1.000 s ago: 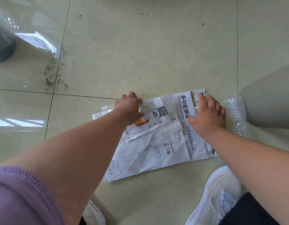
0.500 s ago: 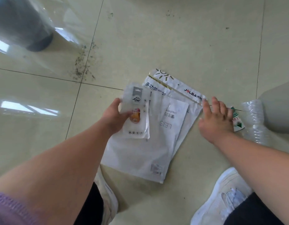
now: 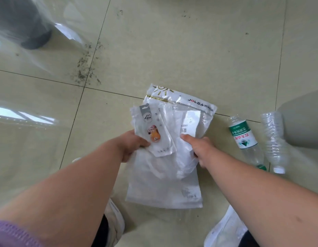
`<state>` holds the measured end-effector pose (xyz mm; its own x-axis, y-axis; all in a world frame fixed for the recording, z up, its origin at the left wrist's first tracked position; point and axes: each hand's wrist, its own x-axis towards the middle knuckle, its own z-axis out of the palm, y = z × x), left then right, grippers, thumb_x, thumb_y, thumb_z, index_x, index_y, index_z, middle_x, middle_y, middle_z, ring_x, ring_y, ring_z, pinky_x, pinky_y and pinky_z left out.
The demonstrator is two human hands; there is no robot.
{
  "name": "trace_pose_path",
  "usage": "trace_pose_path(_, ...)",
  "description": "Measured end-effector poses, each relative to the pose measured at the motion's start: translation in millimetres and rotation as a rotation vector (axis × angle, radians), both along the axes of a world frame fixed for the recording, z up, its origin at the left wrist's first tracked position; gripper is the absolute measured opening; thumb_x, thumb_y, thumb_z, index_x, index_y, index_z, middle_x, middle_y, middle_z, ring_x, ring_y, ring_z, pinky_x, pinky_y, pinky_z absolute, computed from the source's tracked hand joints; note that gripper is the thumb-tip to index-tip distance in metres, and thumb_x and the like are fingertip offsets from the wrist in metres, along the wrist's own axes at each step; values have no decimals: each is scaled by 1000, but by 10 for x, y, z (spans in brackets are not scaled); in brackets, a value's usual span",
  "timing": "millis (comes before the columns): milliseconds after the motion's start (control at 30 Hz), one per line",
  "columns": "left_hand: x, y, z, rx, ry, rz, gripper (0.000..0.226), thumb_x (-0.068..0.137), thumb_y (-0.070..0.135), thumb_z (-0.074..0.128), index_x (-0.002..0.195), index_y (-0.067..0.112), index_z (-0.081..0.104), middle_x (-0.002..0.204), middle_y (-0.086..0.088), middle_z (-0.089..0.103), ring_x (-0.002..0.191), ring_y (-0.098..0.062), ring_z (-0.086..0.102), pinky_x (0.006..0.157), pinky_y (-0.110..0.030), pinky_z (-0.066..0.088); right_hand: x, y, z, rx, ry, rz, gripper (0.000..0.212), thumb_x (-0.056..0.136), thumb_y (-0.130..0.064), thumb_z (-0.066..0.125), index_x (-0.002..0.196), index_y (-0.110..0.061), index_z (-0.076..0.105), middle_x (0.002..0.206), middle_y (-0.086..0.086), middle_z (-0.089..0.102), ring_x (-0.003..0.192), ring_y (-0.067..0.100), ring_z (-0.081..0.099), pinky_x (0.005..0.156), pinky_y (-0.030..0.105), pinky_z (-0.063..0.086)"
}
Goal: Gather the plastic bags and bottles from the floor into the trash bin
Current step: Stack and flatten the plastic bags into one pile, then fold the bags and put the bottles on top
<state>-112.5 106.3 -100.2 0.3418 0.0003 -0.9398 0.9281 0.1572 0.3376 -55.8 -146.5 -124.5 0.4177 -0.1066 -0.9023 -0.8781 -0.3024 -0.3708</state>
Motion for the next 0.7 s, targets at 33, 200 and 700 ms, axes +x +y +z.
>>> trace_pose_path(33, 29, 48, 22, -18, -7, 3, 39, 95, -11, 69, 129, 6, 75, 110, -20, 84, 84, -36, 84, 69, -47, 69, 43, -56, 5, 63, 53, 53, 89, 49, -54, 99, 121, -10, 69, 111, 8, 76, 100, 27, 72, 97, 42, 55)
trace_pose_path(200, 81, 207, 36, -76, -19, -5, 35, 95, -9, 71, 129, 0, 75, 117, -23, 82, 98, -41, 83, 83, -58, 67, 229, -211, 47, 213, 115, 190, 49, 76, 0, 90, 120, 4, 71, 105, 19, 80, 89, 32, 80, 80, 43, 63)
trace_pose_path(700, 1135, 369, 1040, 214, -382, -369, 14, 64, -2, 70, 74, -8, 76, 64, -7, 71, 57, -21, 65, 51, -18, 53, 1280, -692, 494, 343, -144, 251, 32, 91, 22, 55, 114, 8, 72, 125, 16, 74, 122, 28, 70, 83, 24, 64)
